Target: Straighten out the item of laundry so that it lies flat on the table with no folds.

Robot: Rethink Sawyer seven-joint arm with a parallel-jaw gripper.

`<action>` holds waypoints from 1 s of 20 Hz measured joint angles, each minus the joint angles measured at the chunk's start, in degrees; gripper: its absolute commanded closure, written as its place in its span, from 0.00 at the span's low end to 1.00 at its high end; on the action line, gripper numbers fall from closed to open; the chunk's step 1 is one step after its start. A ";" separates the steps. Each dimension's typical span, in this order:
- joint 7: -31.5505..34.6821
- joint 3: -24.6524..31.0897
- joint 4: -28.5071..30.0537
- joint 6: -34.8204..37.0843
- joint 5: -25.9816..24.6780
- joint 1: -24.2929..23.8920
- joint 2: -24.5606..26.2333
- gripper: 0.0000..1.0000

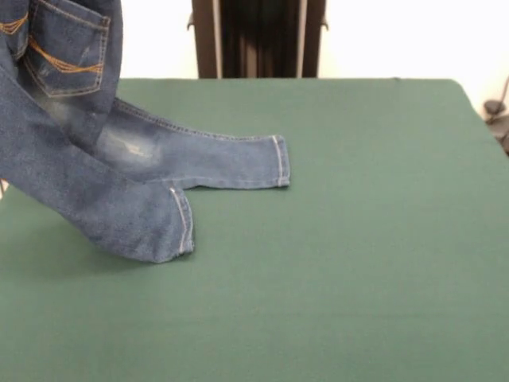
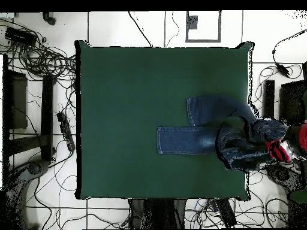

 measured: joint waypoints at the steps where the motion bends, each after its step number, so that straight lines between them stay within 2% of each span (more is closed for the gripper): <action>1: 0.00 0.02 0.14 -0.34 0.44 -0.20 -0.15 1.00; 9: 0.00 -1.50 0.73 -8.85 5.07 -2.37 -2.02 1.00; 20: 0.00 -3.06 3.91 -18.33 10.54 0.46 -2.73 1.00</action>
